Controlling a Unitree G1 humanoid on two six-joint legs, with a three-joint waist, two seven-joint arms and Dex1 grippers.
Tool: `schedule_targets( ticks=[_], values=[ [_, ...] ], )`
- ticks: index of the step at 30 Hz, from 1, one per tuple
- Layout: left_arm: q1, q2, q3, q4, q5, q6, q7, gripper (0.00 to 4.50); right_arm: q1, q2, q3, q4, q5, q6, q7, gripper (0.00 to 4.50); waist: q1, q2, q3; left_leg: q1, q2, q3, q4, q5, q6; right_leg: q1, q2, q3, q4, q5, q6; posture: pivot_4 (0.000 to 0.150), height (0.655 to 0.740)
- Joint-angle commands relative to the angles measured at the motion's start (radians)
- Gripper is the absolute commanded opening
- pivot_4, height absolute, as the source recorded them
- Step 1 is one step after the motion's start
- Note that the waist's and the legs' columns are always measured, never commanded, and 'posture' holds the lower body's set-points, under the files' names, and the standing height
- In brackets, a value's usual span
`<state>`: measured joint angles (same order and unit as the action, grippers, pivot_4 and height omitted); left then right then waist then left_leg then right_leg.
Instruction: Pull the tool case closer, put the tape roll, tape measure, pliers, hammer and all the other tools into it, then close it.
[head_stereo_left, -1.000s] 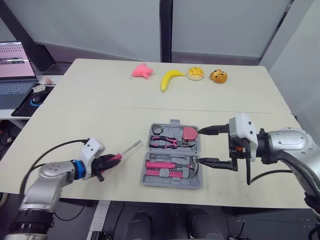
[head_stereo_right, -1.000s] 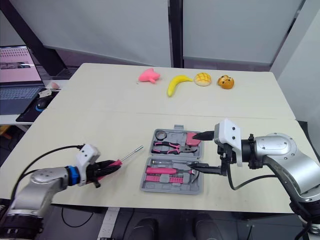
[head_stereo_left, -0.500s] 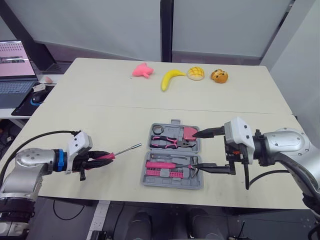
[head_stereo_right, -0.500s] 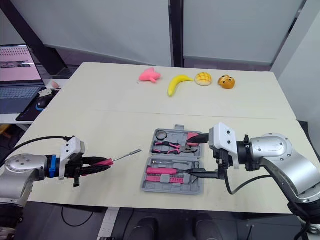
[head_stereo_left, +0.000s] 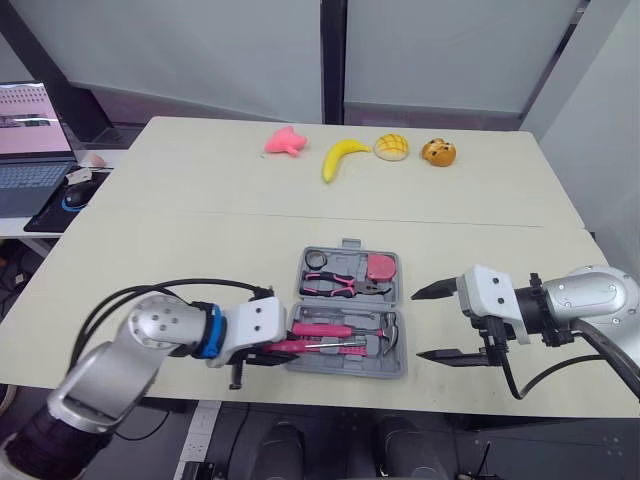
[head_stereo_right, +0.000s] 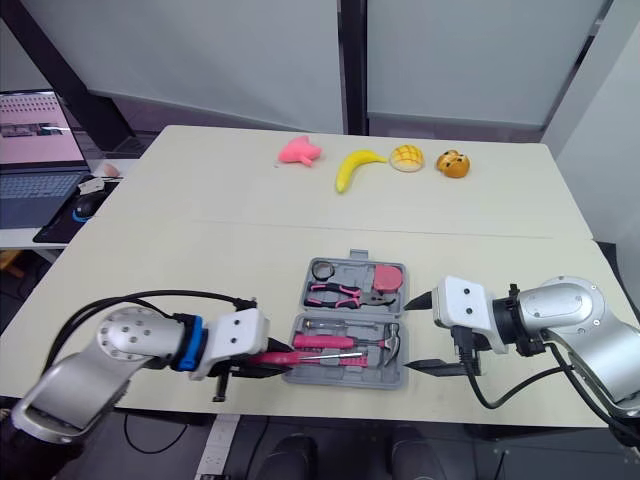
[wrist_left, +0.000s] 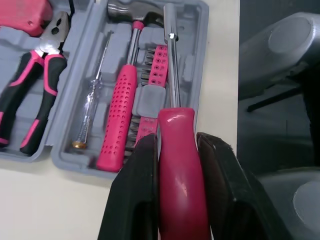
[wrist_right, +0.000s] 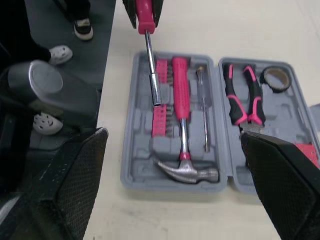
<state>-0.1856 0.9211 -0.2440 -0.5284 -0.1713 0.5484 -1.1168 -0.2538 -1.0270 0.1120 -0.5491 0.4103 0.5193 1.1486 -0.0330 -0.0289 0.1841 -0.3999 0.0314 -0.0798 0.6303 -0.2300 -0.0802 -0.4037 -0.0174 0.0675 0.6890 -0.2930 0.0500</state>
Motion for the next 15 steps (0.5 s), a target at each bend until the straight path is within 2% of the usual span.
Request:
schedule_targets(
  ticks=[1,9,15],
  values=[
    [-0.044,-0.018,-0.074,-0.039,0.059,0.027,0.036,0.80,0.004,-0.015,-0.011,-0.011,-0.015,-0.026,0.014,4.50,-0.002,0.000,0.000,0.000,0.000,0.000,0.000,0.000,0.000,0.000,0.000,0.000,0.000,0.000,-0.001,0.150,0.7400],
    [-0.134,-0.080,-0.229,-0.016,0.139,0.060,0.043,0.80,0.028,-0.008,-0.012,-0.022,-0.016,-0.028,0.018,4.50,0.000,0.000,0.000,0.000,0.000,0.000,0.000,0.000,0.000,0.000,0.000,0.000,0.000,0.001,-0.001,0.150,0.7400],
    [-0.166,-0.114,-0.280,0.023,0.166,0.058,0.042,0.80,0.053,-0.012,-0.018,-0.034,-0.010,-0.031,0.024,4.50,0.000,0.000,0.000,0.000,0.000,0.000,0.000,0.000,0.000,0.000,0.000,0.000,0.000,0.001,-0.001,0.150,0.7400]
  ],
)
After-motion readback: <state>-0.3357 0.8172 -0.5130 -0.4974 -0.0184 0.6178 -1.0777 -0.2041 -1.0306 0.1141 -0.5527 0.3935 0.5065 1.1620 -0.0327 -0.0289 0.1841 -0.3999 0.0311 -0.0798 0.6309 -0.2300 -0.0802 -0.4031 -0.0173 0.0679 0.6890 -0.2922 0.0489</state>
